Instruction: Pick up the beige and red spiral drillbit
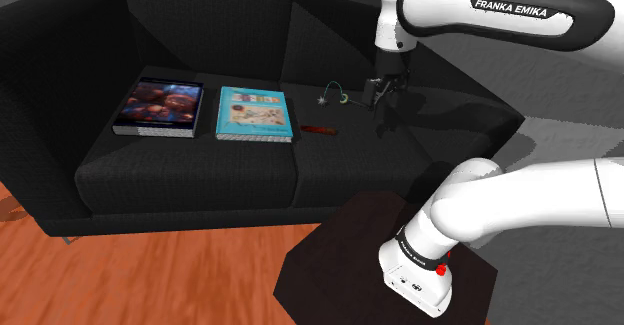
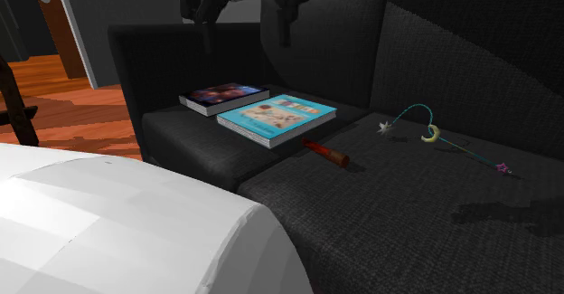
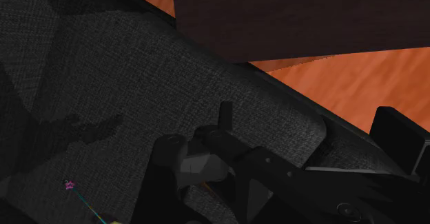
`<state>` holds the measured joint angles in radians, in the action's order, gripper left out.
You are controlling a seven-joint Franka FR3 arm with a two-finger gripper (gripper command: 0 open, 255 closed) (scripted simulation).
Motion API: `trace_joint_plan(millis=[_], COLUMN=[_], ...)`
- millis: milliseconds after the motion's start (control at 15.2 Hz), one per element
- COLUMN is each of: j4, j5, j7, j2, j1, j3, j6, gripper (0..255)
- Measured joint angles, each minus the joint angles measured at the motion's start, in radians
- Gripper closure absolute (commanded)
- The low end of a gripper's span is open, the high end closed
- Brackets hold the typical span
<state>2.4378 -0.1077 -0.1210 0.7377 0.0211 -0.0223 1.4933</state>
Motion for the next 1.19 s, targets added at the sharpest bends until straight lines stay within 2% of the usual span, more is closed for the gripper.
trace_joint_plan(millis=[198, 594, 792, 1188], j4=[0.021, 0.082, 0.097, 0.058], j5=[-0.019, -0.092, -0.106, -0.077], j7=[0.053, 0.306, 0.431, 0.718], j2=[-0.005, -0.108, -0.187, -0.382], j1=[-0.004, -0.023, -0.042, -0.094], j3=[0.030, 0.171, 0.238, 0.368], j6=[0.040, 0.275, 0.403, 0.623], gripper=[0, 0, 0, 0])
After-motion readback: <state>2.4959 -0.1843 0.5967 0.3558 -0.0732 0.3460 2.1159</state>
